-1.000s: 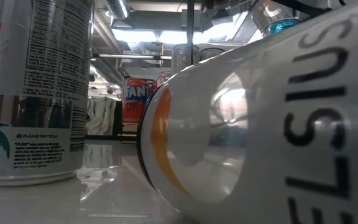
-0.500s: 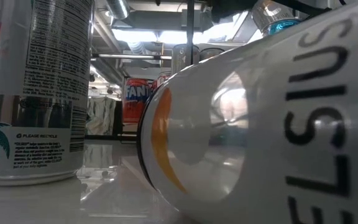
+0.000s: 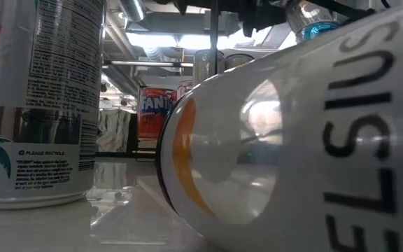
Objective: Place canned beverage on shelf
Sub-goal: Put the yellow soda can on the shelf
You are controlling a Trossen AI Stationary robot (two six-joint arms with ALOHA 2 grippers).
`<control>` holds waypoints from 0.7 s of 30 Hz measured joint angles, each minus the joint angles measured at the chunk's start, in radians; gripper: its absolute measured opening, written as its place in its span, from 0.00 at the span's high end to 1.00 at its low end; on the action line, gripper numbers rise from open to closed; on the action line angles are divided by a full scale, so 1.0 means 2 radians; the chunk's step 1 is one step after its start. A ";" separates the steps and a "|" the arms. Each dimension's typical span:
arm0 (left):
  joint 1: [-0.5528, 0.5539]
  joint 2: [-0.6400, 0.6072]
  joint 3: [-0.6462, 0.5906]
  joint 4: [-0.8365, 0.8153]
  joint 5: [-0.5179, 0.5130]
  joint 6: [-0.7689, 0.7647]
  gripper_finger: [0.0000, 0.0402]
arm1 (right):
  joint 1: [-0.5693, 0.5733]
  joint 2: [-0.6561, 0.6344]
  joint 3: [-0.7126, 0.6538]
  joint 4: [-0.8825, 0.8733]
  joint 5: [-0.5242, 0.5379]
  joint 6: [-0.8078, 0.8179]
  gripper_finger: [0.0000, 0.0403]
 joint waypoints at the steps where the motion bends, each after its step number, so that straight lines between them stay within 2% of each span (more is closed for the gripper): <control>1: 0.000 0.001 0.000 0.000 0.001 -0.001 0.32 | 0.000 0.000 0.000 0.000 0.000 -0.001 0.37; 13: 0.000 0.006 0.000 -0.003 0.010 -0.013 0.32 | 0.000 0.000 0.000 0.001 0.007 -0.002 0.37; 21: 0.001 0.006 0.000 -0.006 0.037 -0.014 0.32 | 0.000 0.000 0.000 0.002 0.015 0.010 0.37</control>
